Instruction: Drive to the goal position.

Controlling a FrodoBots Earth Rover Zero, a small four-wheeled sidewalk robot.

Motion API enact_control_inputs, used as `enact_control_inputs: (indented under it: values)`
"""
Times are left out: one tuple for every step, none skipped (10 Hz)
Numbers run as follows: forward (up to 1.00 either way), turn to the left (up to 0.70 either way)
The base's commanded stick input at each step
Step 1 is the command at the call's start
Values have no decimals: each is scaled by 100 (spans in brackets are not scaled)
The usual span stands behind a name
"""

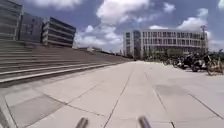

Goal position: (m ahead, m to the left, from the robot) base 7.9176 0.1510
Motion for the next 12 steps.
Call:
enact_control_inputs:
  values:
    - [50, 0]
    - [50, 0]
    - [50, 0]
    - [50, 0]
    - [50, 0]
    - [50, 0]
    - [50, 0]
    - [50, 0]
    - [50, 0]
    - [50, 0]
    - [50, 0]
    - [50, 0]
